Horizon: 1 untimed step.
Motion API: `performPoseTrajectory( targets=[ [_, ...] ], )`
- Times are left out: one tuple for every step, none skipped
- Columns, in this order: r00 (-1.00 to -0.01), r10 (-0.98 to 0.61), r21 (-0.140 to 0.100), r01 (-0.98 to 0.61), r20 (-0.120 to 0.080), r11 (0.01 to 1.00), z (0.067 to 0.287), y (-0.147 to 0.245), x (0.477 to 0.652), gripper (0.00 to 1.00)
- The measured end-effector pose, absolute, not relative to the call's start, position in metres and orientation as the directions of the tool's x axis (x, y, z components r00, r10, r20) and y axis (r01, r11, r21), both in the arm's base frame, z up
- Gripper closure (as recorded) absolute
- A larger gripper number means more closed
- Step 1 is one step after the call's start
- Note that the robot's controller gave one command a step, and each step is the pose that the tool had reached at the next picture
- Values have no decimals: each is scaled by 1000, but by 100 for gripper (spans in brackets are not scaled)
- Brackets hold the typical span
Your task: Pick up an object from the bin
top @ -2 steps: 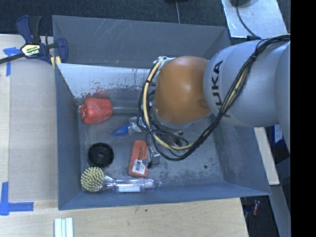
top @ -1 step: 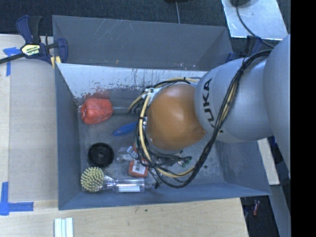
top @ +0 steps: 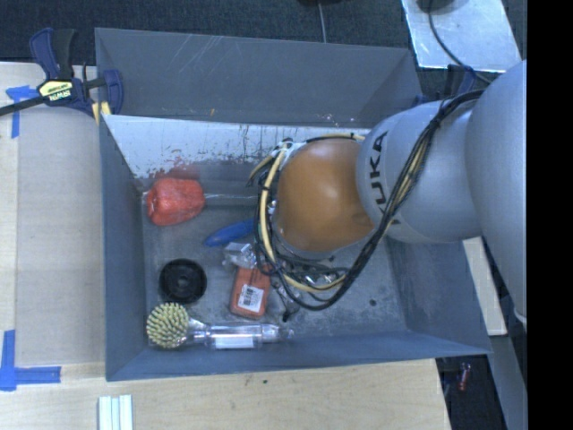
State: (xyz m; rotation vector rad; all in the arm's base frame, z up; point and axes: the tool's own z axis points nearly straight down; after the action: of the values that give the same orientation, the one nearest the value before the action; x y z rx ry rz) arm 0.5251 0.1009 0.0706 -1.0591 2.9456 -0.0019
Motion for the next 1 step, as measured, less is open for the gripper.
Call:
performPoseTrajectory(
  targets=[
    [-715,-699,-1,-699,-13,715,71,104,541,100]
  ],
)
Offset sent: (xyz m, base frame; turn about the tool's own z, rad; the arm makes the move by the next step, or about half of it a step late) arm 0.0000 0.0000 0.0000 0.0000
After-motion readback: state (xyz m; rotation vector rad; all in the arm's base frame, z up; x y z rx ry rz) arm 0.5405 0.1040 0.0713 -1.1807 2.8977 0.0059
